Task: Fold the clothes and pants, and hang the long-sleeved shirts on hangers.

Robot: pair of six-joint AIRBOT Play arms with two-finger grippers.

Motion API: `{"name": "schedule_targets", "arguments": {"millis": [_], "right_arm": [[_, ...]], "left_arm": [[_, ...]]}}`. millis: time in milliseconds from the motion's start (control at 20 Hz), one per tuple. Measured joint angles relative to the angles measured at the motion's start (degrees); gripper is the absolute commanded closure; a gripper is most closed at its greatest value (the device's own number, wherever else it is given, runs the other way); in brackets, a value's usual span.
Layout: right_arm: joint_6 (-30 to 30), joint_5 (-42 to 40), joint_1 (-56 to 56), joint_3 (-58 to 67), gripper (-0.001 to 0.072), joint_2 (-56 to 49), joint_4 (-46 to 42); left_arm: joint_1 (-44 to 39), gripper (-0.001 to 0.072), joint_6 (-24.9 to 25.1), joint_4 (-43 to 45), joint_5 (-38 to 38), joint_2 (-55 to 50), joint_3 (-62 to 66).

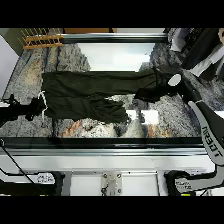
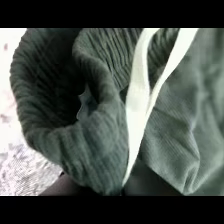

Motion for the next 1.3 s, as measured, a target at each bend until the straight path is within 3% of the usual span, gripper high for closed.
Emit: {"name": "schedule_targets", "arguments": {"millis": [300,350,400,450,500,700,850,1100,1300], "right_arm": [[-4.5,0.96,6.05,-0.96,0.0099,-9.29,12.94],[-5.31,1.01,7.13,-0.98,0.0133,-10.08,14.43],[-5.9,1.07,7.91,-1.01,0.0338,-10.54,15.32],[-6.71,1.11,8.57,-1.03,0.065,-10.95,16.02],[-7.39,1.14,8.98,-1.05,0.0692,-11.21,16.65],[-9.05,2.05,8.63,0.22,0.0693,-9.9,17.09],[-7.67,5.77,5.66,5.68,0.0693,-3.63,12.72],[3.3,12.22,4.0,17.25,0.0694,13.38,-2.05],[13.11,14.75,9.22,19.61,0.0693,23.02,-14.64]], "left_arm": [[-0.15,0.0687,0.5,0.74,-0.26,1.05,1.42],[-0.15,0.0686,0.57,0.87,-0.31,1.09,1.49],[-0.15,0.0687,0.59,0.87,-0.28,1.14,1.53],[-0.15,0.0686,0.59,0.87,-0.31,1.18,1.57],[-0.15,0.0687,0.61,0.87,-0.28,1.18,1.6],[-0.15,0.0686,0.63,0.87,-1.11,3.5,1.6],[-0.57,0.0687,1.31,0.5,-1.31,9.6,1.6],[-4.66,0.0686,1.95,0.46,-1.55,22.75,1.6],[-8.33,0.0687,2.12,1.79,-0.55,28.41,1.51]]}}
